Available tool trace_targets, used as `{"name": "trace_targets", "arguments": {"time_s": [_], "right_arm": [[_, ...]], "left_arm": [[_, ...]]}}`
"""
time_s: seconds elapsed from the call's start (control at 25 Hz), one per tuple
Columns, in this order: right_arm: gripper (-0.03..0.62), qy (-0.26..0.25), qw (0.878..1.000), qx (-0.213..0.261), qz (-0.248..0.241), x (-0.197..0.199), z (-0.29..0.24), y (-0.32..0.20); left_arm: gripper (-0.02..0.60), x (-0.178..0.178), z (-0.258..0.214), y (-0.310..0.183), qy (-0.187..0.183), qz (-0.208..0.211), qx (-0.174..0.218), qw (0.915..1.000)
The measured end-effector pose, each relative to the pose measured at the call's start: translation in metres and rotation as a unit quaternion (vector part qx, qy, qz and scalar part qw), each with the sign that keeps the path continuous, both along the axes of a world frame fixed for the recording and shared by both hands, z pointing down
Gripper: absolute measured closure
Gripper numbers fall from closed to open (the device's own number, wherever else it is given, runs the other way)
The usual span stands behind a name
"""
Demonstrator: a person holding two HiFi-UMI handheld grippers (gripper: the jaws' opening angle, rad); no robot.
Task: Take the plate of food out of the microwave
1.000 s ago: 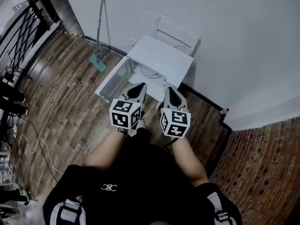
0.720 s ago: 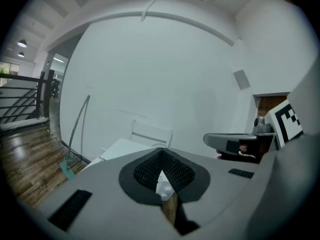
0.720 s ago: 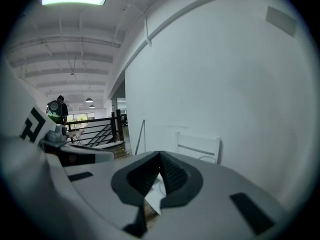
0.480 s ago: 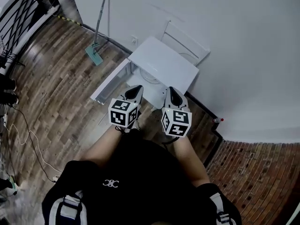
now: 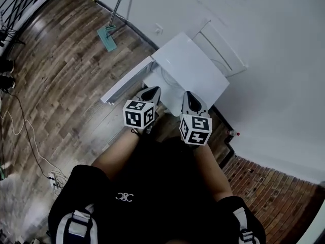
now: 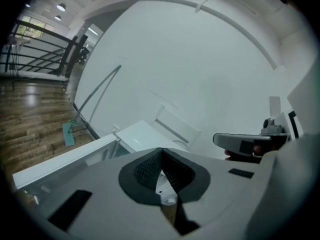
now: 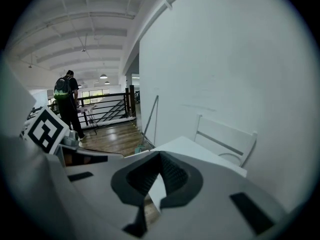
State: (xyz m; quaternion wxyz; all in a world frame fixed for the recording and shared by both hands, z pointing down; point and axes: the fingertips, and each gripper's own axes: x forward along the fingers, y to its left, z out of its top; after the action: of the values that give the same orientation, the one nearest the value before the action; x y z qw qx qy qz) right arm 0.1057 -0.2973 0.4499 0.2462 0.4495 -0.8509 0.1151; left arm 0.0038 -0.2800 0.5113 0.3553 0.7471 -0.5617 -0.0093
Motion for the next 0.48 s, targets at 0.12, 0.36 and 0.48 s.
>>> {"name": "trace_targets", "arguments": {"time_s": [0.12,0.36,0.48], "right_arm": [[0.580,0.010,1.000,-0.016,-0.012,-0.007,0.013,-0.008],[0.580,0.036,0.997,-0.035,-0.056,-0.010,0.033,-0.020],[0.580,0.052,0.995,-0.043,-0.080,-0.007,0.048,-0.022]], "left_arm": [[0.564,-0.007,0.024,-0.003,0.009,-0.013,-0.022,0.9996],[0.489,-0.011,0.088,-0.016,0.056,-0.056,-0.073,0.9941],[0.397,-0.008,0.122,-0.030,0.089,-0.071,-0.080,0.9903]]}}
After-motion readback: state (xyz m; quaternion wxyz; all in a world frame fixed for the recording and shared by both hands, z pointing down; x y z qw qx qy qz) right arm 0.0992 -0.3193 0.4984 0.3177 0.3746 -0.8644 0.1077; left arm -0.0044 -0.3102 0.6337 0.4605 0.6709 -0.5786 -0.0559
